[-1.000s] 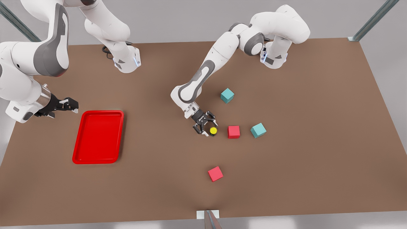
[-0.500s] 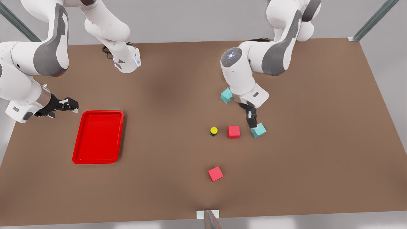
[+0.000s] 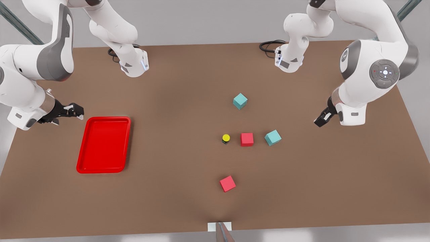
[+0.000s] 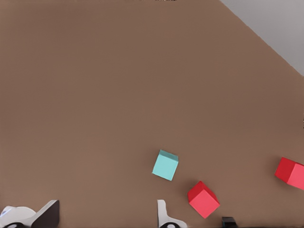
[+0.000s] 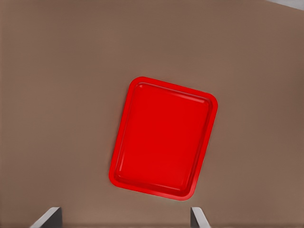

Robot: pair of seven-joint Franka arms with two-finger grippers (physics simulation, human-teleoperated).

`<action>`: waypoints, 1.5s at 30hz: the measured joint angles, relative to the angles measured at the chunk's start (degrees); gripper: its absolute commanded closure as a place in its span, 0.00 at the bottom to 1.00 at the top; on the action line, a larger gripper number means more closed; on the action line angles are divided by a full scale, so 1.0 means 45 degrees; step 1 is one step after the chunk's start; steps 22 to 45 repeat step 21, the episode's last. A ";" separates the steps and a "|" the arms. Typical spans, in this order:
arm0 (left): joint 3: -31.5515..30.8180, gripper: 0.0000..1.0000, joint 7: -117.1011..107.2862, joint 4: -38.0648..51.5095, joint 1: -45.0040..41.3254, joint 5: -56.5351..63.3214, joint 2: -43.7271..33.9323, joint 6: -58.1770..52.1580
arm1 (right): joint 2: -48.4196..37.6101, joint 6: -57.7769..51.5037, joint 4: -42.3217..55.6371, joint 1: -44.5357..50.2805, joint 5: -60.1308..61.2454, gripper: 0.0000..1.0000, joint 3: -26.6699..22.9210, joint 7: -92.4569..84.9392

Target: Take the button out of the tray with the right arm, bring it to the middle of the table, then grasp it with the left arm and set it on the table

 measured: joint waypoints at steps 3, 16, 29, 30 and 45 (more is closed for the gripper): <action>0.0001 0.00 0.1837 0.0018 -0.0048 0.0306 0.0028 0.0265 | 0.0000 -0.0002 -0.0002 0.0003 -0.0001 0.00 0.0000 -0.0001; -0.0011 0.00 0.7026 0.0021 -0.0072 0.0530 0.0060 0.0639 | 0.0076 -0.0022 0.0016 0.0020 0.0001 0.00 0.0018 -0.0002; -0.0035 0.00 0.8158 0.0021 -0.0153 0.0519 0.0061 0.0660 | 0.0063 -0.0112 0.0036 -0.0005 0.0012 0.00 0.0020 -0.0005; -0.0035 0.00 0.8158 0.0021 -0.0153 0.0519 0.0061 0.0660 | 0.0063 -0.0112 0.0036 -0.0005 0.0012 0.00 0.0020 -0.0005; -0.0035 0.00 0.8158 0.0021 -0.0153 0.0519 0.0061 0.0660 | 0.0063 -0.0112 0.0036 -0.0005 0.0012 0.00 0.0020 -0.0005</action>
